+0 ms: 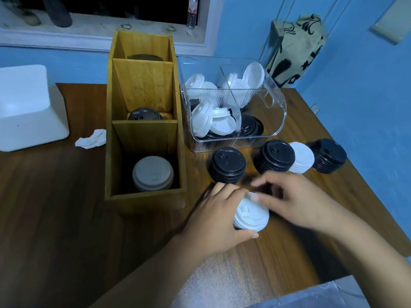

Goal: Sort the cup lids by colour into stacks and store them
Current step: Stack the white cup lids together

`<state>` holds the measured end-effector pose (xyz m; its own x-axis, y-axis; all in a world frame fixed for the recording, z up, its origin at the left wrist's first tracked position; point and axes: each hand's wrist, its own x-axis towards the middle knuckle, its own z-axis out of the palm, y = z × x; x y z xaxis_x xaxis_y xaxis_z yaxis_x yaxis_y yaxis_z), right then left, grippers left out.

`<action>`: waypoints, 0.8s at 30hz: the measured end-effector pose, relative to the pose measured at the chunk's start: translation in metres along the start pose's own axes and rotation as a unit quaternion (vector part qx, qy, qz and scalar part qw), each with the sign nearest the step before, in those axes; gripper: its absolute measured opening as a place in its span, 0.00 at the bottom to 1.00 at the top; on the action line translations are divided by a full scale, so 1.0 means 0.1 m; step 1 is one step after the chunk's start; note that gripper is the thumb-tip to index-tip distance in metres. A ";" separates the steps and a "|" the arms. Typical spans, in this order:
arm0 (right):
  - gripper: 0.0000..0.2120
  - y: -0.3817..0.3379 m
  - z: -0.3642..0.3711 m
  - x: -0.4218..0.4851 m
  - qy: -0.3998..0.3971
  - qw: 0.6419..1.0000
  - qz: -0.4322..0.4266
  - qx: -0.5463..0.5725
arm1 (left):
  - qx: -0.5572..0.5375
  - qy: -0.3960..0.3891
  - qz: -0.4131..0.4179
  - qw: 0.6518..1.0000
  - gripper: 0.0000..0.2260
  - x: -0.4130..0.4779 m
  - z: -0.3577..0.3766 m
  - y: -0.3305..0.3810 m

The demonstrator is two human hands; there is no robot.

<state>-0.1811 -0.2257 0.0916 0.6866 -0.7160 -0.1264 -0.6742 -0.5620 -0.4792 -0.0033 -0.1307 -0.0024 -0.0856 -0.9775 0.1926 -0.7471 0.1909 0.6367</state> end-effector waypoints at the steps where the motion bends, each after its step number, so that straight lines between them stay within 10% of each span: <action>1: 0.09 -0.06 -0.09 0.12 0.036 0.999 -0.001 0.023 | 0.000 0.008 -0.006 1.000 0.35 0.00 0.00 0.01; 6: 0.12 -0.39 -0.34 0.94 0.168 0.981 -0.072 -0.062 | -0.001 0.026 -0.027 0.999 0.38 -0.01 0.00 0.00; 15: 0.28 -0.80 -0.21 1.82 0.069 0.970 -0.015 -0.234 | 0.002 0.025 -0.021 0.999 0.37 -0.01 0.00 0.01; 24: 0.17 -0.75 -0.19 1.73 0.150 0.972 -0.010 -0.180 | 0.004 0.028 -0.019 0.999 0.36 0.00 0.01 -0.01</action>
<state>-0.0173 -0.3157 0.1222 0.6267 -0.7617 0.1647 -0.7502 -0.6469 -0.1369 -0.0032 -0.1306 -0.0032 -0.0207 -0.9776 0.2096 -0.7546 0.1527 0.6381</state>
